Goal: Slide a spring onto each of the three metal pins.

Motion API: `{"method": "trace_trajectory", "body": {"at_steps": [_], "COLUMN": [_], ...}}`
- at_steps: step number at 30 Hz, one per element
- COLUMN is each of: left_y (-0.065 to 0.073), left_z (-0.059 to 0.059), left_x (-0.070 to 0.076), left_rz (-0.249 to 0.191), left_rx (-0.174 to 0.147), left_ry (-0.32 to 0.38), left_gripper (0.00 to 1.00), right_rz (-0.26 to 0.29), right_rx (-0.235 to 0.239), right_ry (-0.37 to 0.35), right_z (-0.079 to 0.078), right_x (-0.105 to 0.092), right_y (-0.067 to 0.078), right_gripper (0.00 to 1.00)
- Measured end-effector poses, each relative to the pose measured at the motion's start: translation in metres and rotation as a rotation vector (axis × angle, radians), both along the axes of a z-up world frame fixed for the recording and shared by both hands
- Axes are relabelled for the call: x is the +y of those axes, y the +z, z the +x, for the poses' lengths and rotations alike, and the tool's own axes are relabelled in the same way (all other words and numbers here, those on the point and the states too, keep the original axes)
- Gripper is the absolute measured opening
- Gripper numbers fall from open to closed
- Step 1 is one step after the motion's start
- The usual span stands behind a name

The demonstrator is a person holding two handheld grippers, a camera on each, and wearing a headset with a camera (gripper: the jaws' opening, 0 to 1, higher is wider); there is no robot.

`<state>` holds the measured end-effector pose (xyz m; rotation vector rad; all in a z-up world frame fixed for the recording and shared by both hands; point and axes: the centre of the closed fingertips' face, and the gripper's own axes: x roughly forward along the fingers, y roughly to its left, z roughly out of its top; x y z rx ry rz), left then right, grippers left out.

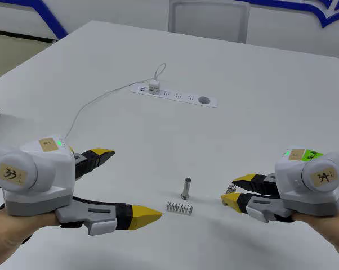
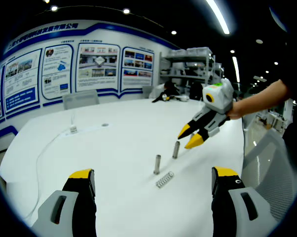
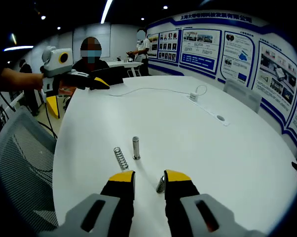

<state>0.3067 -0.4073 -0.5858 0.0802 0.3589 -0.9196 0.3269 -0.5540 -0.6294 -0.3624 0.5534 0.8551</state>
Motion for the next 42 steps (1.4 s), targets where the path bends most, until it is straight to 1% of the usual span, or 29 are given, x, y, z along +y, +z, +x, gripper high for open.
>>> {"method": "trace_trajectory", "body": {"at_steps": [5,9,12,17,19,23,27,29,32,35,38,39,40,42], "left_y": [-0.003,-0.006,-0.006,-0.005,-0.006,-0.011,-0.013,-0.019,-0.026,-0.028,-0.028,-0.028,-0.028,-0.028], "left_z": [-0.005,-0.006,-0.005,-0.005,-0.006,-0.008,-0.013,-0.017,-0.020,-0.022,-0.023,-0.022,-0.022,-0.021], "left_x": [0.000,0.006,0.011,0.014,0.016,0.017,0.015,0.015,0.016,0.016,0.016,0.016,0.016,0.016], "left_rz": [0.005,0.003,0.000,-0.003,0.000,0.008,-0.009,0.006,0.020,0.006,-0.001,0.000,-0.001,-0.006], "left_rx": [0.007,0.016,0.021,0.021,0.026,0.039,0.051,0.058,0.074,0.088,0.092,0.092,0.093,0.095], "left_ry": [-0.011,-0.010,0.006,0.018,0.019,0.016,0.011,0.000,0.000,0.009,0.011,0.012,0.014,0.018], "left_gripper": [1.00,1.00,0.99,0.99,0.99,0.98,0.98,0.98,0.98,0.98,0.98,0.98,0.98,0.97], "right_rz": [0.005,-0.025,-0.050,-0.067,-0.073,-0.084,-0.101,-0.113,-0.112,-0.109,-0.126,-0.104,-0.104,-0.092], "right_rx": [0.001,0.016,0.025,0.049,0.052,0.039,0.044,0.050,0.066,0.082,0.093,0.095,0.109,0.117], "right_ry": [0.060,0.120,0.145,0.169,0.178,0.191,0.202,0.195,0.185,0.201,0.213,0.218,0.218,0.226], "right_z": [-0.009,-0.019,-0.024,-0.028,-0.028,-0.023,-0.018,-0.013,-0.008,-0.007,-0.007,-0.007,-0.008,-0.010], "right_x": [0.016,0.030,0.037,0.044,0.048,0.054,0.061,0.061,0.063,0.067,0.067,0.069,0.067,0.069], "right_y": [-0.001,-0.011,-0.020,-0.033,-0.037,-0.042,-0.050,-0.055,-0.062,-0.066,-0.071,-0.069,-0.070,-0.070], "right_gripper": [0.23,0.23,0.23,0.23,0.23,0.23,0.23,0.23,0.23,0.21,0.21,0.20,0.20,0.18]}}
